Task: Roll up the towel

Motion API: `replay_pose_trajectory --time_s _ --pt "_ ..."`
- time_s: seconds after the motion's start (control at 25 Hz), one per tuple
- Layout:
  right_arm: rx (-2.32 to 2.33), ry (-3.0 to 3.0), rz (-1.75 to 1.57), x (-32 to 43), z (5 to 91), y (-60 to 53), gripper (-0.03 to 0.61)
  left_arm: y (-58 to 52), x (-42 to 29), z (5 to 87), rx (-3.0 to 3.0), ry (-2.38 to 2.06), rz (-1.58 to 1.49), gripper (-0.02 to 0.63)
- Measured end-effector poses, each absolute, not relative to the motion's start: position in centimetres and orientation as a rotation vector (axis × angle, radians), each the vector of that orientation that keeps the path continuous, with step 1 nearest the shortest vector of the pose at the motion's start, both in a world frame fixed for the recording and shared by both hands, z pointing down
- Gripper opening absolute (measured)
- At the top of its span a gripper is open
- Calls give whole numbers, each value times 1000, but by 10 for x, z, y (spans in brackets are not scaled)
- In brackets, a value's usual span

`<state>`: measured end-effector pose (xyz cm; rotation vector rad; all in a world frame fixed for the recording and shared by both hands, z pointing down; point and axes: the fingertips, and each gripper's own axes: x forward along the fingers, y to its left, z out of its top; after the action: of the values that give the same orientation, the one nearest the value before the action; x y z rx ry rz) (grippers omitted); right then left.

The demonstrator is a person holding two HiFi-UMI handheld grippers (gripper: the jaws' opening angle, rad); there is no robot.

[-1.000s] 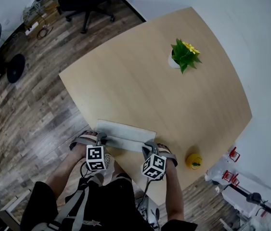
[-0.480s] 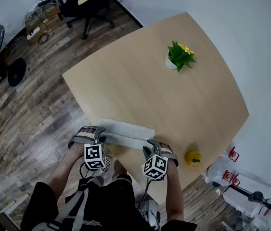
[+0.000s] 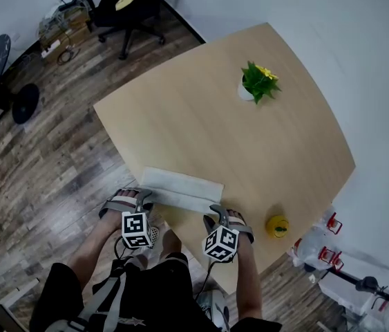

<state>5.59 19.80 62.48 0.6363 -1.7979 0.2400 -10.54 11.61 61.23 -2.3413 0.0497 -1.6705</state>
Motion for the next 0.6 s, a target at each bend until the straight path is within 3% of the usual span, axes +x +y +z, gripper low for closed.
replay_pose_trajectory --time_s 0.6 --pt "601 -1805 272 57 652 202 152 129 -101 648 -2315 -22 -1738 192"
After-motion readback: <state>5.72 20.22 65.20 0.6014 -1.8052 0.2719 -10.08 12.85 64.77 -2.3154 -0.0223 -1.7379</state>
